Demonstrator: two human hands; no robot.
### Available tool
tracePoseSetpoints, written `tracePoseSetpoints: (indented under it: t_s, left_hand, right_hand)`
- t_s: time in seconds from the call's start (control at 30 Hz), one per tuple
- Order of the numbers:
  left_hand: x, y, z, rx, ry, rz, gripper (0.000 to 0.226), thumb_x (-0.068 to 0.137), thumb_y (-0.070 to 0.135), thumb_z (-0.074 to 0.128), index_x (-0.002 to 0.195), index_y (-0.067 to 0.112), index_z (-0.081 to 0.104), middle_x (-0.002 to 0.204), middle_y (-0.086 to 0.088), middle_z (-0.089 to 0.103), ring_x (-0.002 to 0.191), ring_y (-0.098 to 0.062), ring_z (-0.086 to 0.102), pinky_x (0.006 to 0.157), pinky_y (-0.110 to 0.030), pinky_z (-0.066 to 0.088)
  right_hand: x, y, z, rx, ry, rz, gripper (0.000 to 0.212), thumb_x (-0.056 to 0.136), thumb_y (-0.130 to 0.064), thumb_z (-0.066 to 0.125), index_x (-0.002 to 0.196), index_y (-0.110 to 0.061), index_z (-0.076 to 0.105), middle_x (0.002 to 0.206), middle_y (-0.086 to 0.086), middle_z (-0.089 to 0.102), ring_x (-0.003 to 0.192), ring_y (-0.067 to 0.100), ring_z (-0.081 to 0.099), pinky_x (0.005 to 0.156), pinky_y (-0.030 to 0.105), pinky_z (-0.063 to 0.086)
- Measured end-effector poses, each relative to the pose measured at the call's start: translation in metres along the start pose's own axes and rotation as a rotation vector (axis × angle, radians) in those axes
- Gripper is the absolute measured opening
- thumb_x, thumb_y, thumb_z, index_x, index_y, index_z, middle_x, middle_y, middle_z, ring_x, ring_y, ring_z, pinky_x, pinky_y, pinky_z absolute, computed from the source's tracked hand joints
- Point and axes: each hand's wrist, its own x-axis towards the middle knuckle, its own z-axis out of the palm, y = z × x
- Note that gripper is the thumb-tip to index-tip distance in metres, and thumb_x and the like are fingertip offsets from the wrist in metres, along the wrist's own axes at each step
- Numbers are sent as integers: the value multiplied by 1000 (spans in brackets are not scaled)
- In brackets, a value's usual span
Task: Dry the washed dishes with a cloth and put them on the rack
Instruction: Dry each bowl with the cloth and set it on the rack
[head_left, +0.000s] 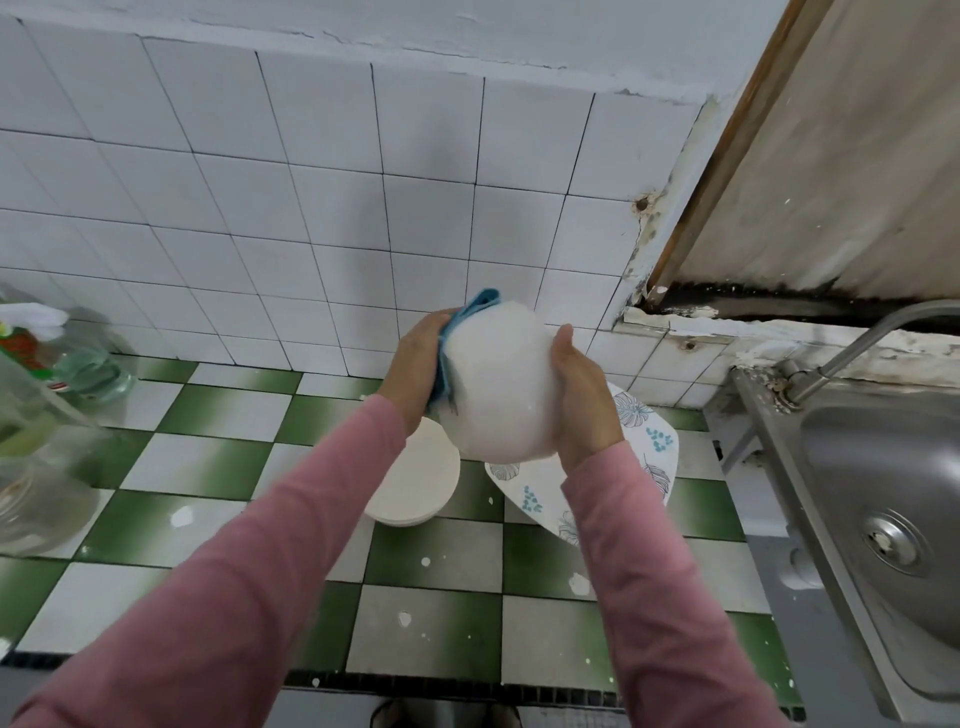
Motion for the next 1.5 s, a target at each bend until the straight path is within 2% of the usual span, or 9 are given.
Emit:
tracePoseSetpoints:
  t_s: [0.1,0.23,0.3,0.4,0.63,0.87,1.03,1.3,1.5]
  left_hand:
    - [-3,-5,-2,-137,24,-178,38,95,42,40,60,26,44,46,11,48,39,-9,44,44,-13,28]
    - [-10,-14,10,-336,141,-137,31,94,43,44,72,25,56,58,5,59,48,-12,50,41,-14,35]
    - [-7,-30,17,-351,185,62,32,92,46,45,102,24,66,98,-5,70,84,-19,64,66,-26,53]
    - [-8,-55,20,58,258,527,40,98,37,36,133,25,51,134,-1,53,125,-14,50,106,-35,41]
    - [-7,-64,0,628,66,947,69,95,54,45,150,14,31,156,-5,28,146,-32,24,116,-56,26]
    - [-5,-71,3,479,4,840,64,89,17,62,147,10,36,148,-6,36,139,-20,37,112,-47,40]
    - [-17,-55,14,-101,125,175,36,98,12,53,123,37,57,115,8,61,101,-15,62,79,-34,59]
    - [-9,-49,-1,-129,184,29,45,94,0,45,124,30,61,110,3,56,94,-18,52,72,-34,52]
    - [-7,-40,-6,-288,105,-94,40,90,-3,52,101,33,66,110,-8,63,98,-31,55,95,-56,48]
  right_hand:
    - [-1,2,-3,315,-23,45,49,102,-54,36,110,-17,68,104,4,76,95,23,72,77,39,57]
    - [2,10,9,635,18,100,55,101,-57,33,116,-17,66,111,9,73,101,28,69,87,44,54]
    - [3,9,17,746,35,105,57,101,-55,36,132,-12,59,125,13,67,111,32,63,90,46,53]
    - [4,4,27,809,-13,117,57,104,-49,33,132,-5,54,121,18,65,105,32,63,87,46,51]
    - [9,-8,24,788,-174,180,64,107,-46,24,137,5,47,133,26,57,118,36,57,103,48,42]
    - [20,-24,15,676,-111,334,52,108,-33,30,135,10,42,132,30,55,123,42,53,103,54,42]
    - [16,-22,5,310,-29,358,26,103,-27,46,117,-6,50,130,18,62,112,33,64,90,52,50]
    - [6,-11,-34,-107,306,-149,15,100,-31,53,89,-21,59,99,0,70,90,19,64,80,34,48]
    - [17,44,-50,292,31,444,69,76,-85,48,119,-32,65,131,10,60,122,40,51,101,70,37]
